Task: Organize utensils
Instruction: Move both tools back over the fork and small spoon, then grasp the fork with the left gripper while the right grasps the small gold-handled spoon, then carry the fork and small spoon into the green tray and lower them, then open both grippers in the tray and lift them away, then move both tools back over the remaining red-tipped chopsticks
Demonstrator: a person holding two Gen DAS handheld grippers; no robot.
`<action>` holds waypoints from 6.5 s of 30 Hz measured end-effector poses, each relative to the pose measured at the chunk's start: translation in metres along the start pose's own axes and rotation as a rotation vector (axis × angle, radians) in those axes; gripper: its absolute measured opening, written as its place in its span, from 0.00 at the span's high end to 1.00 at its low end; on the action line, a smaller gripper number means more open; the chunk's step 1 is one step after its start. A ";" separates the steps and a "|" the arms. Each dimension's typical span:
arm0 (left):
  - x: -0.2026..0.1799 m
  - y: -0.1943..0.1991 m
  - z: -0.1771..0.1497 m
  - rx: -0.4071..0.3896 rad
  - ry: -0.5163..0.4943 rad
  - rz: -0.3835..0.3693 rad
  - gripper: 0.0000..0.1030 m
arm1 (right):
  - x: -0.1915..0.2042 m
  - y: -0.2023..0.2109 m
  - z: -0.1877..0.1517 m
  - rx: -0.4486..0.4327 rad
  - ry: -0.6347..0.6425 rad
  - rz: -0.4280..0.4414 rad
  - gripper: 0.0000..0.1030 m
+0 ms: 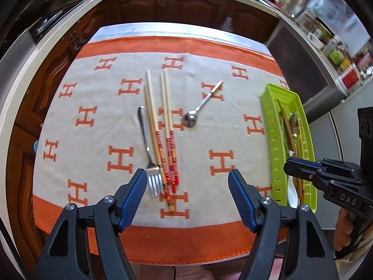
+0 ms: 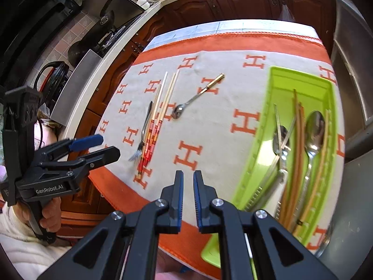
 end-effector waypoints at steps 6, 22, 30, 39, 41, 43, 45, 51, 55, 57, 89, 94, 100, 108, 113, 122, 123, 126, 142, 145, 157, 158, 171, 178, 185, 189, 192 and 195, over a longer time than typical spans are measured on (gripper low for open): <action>0.033 -0.020 0.003 0.016 0.099 -0.008 0.32 | 0.013 -0.022 0.020 -0.024 -0.044 0.038 0.91; 0.050 -0.110 0.016 0.121 0.163 0.010 0.82 | 0.010 -0.084 0.044 -0.030 -0.151 0.036 0.91; 0.041 -0.124 0.020 0.120 0.136 0.025 0.82 | 0.003 -0.095 0.050 -0.036 -0.168 0.028 0.91; 0.025 -0.121 0.016 0.075 0.051 0.132 0.91 | -0.003 -0.104 0.059 -0.040 -0.186 0.008 0.91; 0.027 -0.120 0.015 0.085 0.062 0.109 0.98 | -0.007 -0.106 0.062 -0.039 -0.205 -0.001 0.91; 0.037 -0.118 0.015 0.095 0.089 0.083 0.98 | -0.012 -0.108 0.066 -0.048 -0.231 -0.011 0.87; 0.049 -0.115 0.018 0.085 0.109 0.091 0.98 | -0.017 -0.111 0.070 -0.061 -0.256 -0.023 0.82; 0.078 -0.107 0.028 0.061 0.154 0.098 0.98 | -0.038 -0.122 0.083 -0.093 -0.403 -0.060 0.81; 0.093 -0.105 0.033 0.055 0.164 0.093 0.98 | -0.050 -0.130 0.090 -0.102 -0.487 -0.154 0.82; 0.100 -0.105 0.035 0.056 0.161 0.087 0.98 | -0.052 -0.135 0.093 -0.104 -0.503 -0.205 0.82; 0.057 -0.039 0.077 -0.067 -0.060 -0.105 0.98 | 0.001 -0.066 0.055 -0.294 -0.479 -0.228 0.97; 0.028 -0.017 0.077 -0.110 -0.062 -0.116 0.98 | 0.001 -0.036 0.038 -0.314 -0.459 -0.231 0.97; -0.021 0.018 0.074 -0.176 -0.097 -0.157 0.98 | -0.014 0.008 0.012 -0.341 -0.440 -0.233 0.97; -0.129 0.051 0.068 -0.290 -0.207 -0.209 0.98 | -0.052 0.046 -0.012 -0.275 -0.380 -0.268 0.97; -0.187 0.044 0.055 -0.302 -0.267 -0.210 0.98 | -0.078 0.059 -0.017 -0.246 -0.370 -0.301 0.97; -0.226 -0.008 0.024 -0.198 -0.303 -0.152 0.98 | -0.103 0.057 -0.020 -0.187 -0.322 -0.346 0.96; -0.227 -0.012 0.022 -0.182 -0.301 -0.155 0.98 | -0.105 0.057 -0.020 -0.183 -0.321 -0.350 0.96; -0.226 -0.018 0.020 -0.168 -0.296 -0.158 0.97 | -0.108 0.056 -0.020 -0.183 -0.307 -0.361 0.95; -0.208 -0.018 0.025 -0.111 -0.266 -0.138 0.79 | -0.112 0.058 -0.021 -0.196 -0.313 -0.331 0.96; -0.201 -0.015 0.025 -0.106 -0.262 -0.128 0.79 | -0.109 0.056 -0.022 -0.195 -0.317 -0.323 0.96; -0.160 -0.004 0.030 -0.122 -0.214 -0.085 0.68 | -0.087 0.045 -0.025 -0.192 -0.323 -0.267 0.96; -0.156 -0.003 0.030 -0.126 -0.209 -0.079 0.67 | -0.084 0.044 -0.025 -0.193 -0.322 -0.263 0.96; -0.086 -0.006 0.040 -0.125 -0.105 -0.007 0.41 | -0.037 0.012 -0.009 -0.170 -0.268 -0.216 0.96; -0.047 -0.012 0.045 -0.117 -0.042 0.024 0.29 | -0.011 -0.007 0.011 -0.158 -0.223 -0.209 0.96; -0.012 -0.023 0.049 -0.089 0.012 0.047 0.27 | 0.008 -0.027 0.025 -0.151 -0.199 -0.204 0.96; 0.003 -0.026 0.051 -0.086 0.030 0.056 0.24 | 0.018 -0.037 0.032 -0.147 -0.179 -0.210 0.96; 0.012 -0.029 0.052 -0.082 0.036 0.061 0.23 | 0.025 -0.044 0.037 -0.144 -0.171 -0.205 0.96; 0.020 -0.030 0.054 -0.080 0.045 0.065 0.23 | 0.031 -0.050 0.040 -0.140 -0.165 -0.200 0.96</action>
Point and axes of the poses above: each gripper's, at about its wrist camera, not at the fingertips, and y roughly against the way its jaws point, x to its left, z to its top, the point moved 9 cm from there along -y, roughly the way its jaws point, and after that the axes turned 13 degrees about z, right-handed, at the moved point
